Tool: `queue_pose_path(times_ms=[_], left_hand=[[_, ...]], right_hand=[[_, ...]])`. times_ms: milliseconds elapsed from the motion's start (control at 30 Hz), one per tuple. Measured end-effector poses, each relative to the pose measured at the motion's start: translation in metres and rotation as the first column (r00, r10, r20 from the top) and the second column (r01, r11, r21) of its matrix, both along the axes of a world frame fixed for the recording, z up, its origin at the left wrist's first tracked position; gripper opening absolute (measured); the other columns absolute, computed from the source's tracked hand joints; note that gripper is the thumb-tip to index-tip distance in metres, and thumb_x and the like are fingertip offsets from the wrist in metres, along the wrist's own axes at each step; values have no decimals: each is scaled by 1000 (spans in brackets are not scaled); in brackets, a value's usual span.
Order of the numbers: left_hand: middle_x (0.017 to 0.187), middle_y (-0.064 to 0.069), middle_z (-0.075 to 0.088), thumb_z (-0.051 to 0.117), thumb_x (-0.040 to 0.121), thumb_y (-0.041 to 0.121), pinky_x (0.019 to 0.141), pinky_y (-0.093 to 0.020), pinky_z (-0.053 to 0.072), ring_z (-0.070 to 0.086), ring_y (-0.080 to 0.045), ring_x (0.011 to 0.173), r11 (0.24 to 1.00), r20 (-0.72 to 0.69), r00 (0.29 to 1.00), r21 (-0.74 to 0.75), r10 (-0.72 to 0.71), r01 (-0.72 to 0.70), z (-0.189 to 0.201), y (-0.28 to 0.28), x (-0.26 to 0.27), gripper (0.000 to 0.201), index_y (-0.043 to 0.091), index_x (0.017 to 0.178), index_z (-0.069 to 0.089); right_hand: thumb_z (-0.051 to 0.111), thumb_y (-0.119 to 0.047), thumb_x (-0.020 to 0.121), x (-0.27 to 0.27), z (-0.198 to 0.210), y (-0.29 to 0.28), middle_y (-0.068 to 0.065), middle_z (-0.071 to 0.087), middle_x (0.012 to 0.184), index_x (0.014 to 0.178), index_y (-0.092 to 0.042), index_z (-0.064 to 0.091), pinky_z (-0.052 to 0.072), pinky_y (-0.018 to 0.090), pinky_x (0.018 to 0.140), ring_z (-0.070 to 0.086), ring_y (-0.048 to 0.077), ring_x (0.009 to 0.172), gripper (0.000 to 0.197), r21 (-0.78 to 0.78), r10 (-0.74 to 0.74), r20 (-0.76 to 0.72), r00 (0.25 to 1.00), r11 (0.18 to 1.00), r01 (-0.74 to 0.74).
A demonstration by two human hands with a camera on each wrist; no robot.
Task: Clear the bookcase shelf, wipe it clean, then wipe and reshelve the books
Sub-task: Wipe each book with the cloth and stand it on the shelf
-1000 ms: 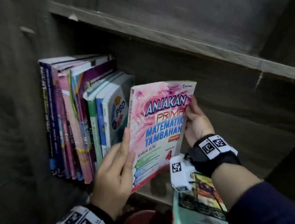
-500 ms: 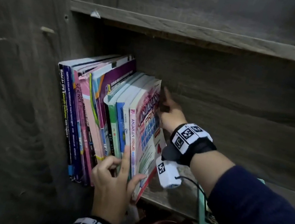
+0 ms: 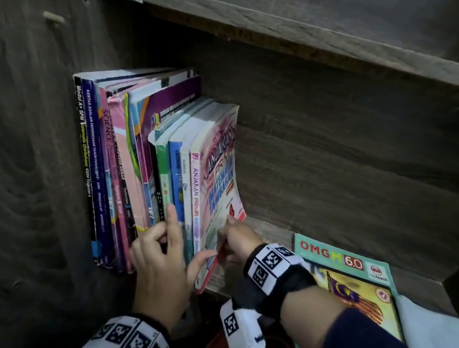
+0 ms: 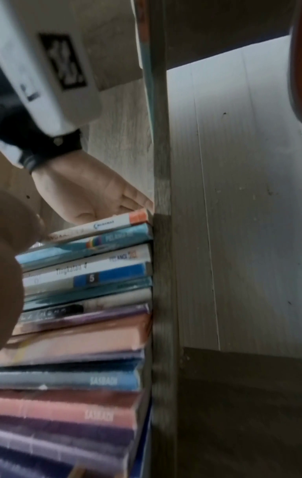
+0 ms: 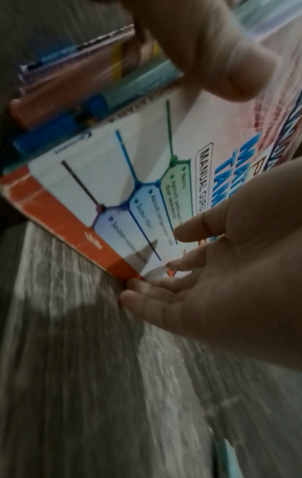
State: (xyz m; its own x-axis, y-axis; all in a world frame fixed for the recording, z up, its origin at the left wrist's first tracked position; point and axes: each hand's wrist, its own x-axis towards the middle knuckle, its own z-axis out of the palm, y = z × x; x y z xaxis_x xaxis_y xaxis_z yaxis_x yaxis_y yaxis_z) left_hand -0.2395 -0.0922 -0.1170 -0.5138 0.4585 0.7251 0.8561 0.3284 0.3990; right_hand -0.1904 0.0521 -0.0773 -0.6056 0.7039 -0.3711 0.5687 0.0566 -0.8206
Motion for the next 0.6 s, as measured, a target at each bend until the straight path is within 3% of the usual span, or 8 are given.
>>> queue_pose_path(times_ms=[67,167,267,333,400,467,533,600], left_hand=[[111,-11,35,52,87,55,81,-50,47,38,-31,94,996,56,996,49,-75,72,6,2,2,85,7,149,18],[115,-14,34,53,88,43,83,-52,46,40,-35,97,990,-21,999,136,-44,47,7,4,12,79,5,148,19],[116,-13,35,56,87,27,86,-53,48,44,-36,100,953,-163,980,258,-118,158,13,10,34,59,3,138,38],[116,-12,39,56,84,20,89,-50,47,46,-33,103,915,-203,945,264,-257,306,18,15,54,47,6,128,46],[119,-8,45,53,84,22,95,-46,41,51,-30,108,900,-163,903,124,-398,419,15,23,71,44,11,127,50],[124,-1,54,48,86,31,101,-40,31,55,-24,115,863,-21,867,-115,-497,492,4,32,84,46,17,129,53],[132,3,58,41,88,45,105,-38,23,53,-17,125,781,144,853,-349,-501,518,-17,42,93,54,18,134,53],[142,5,52,29,90,56,112,-39,13,39,-10,137,694,252,852,-497,-459,521,-38,50,100,66,20,141,49]], right_hand=[[42,-6,94,7,0,-1,8,61,104,131,-12,50,47,29,64,56,15,75,39,-33,3,-42,999,999,-4],[50,-9,89,33,0,1,3,68,80,114,-16,64,50,34,62,60,18,64,30,-41,-41,-136,990,999,35],[54,-13,89,84,8,14,-1,66,75,113,-21,62,45,28,63,60,18,65,27,206,-143,-51,988,967,151],[55,-13,88,132,16,26,-1,64,72,110,-20,62,43,26,61,58,16,64,24,391,-228,25,973,898,201],[56,-17,88,184,23,38,7,69,91,112,-19,63,47,28,72,64,24,85,26,563,-353,183,918,803,196],[54,-29,90,235,19,49,13,65,113,120,-17,60,47,32,87,60,30,107,33,680,-481,413,773,728,90],[45,-44,91,272,8,55,12,59,121,123,-18,58,47,34,90,56,31,112,44,663,-532,597,601,749,4],[41,-49,89,292,-5,54,13,55,125,124,-15,55,45,35,91,53,31,115,50,569,-513,666,541,819,76]])
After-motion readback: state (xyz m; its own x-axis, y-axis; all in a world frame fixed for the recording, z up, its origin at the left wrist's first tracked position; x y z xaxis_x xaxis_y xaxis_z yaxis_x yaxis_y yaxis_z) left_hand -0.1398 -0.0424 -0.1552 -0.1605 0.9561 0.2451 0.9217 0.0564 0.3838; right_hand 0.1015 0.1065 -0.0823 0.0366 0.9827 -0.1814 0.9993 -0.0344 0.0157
